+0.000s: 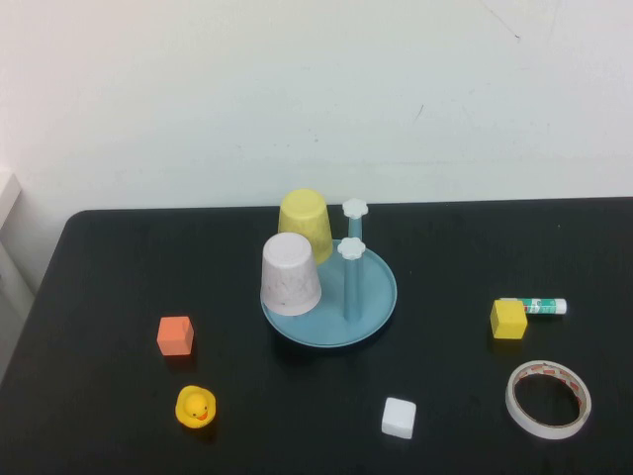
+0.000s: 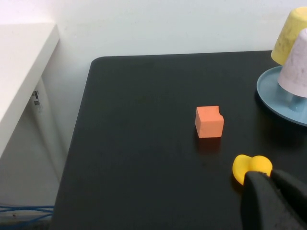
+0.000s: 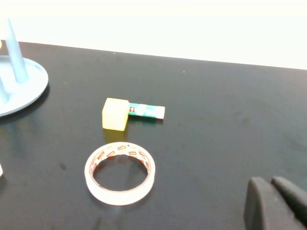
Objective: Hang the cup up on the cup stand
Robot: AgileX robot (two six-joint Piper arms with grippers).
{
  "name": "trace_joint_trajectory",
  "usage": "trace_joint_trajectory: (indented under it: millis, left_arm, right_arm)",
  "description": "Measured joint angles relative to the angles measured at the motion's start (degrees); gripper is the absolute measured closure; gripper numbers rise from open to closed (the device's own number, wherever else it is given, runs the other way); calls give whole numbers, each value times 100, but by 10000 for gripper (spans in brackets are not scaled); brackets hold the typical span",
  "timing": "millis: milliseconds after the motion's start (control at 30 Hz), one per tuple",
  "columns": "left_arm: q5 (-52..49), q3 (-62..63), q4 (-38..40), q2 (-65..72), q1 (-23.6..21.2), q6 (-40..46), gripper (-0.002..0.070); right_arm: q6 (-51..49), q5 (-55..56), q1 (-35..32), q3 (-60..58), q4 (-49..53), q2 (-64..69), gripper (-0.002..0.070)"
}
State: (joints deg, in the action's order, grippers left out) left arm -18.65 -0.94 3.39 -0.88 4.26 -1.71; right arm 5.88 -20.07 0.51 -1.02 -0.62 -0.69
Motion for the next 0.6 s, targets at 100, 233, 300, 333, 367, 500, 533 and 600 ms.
trace_joint_trajectory:
  millis: [100, 233, 300, 333, 367, 500, 533, 600]
  left_arm:
    - [0, 0, 0, 0, 0, 0, 675]
    - [0, 2, 0, 0, 0, 0, 675]
    - [0, 2, 0, 0, 0, 0, 675]
    - [0, 2, 0, 0, 0, 0, 675]
    - [0, 2, 0, 0, 0, 0, 675]
    - [0, 2, 0, 0, 0, 0, 675]
    - [0, 2, 0, 0, 0, 0, 675]
    - [0, 2, 0, 0, 0, 0, 675]
  right_arm:
    - [-60, 0, 0, 0, 0, 0, 676]
    - [-87, 0, 0, 0, 8, 0, 676]
    - [-87, 0, 0, 0, 12, 0, 676]
    - [-87, 0, 0, 0, 12, 0, 676]
    - [-87, 0, 0, 0, 12, 0, 676]
    - [-87, 0, 0, 0, 21, 0, 676]
    - [-87, 0, 0, 0, 21, 0, 676]
    - [-87, 0, 0, 0, 21, 0, 676]
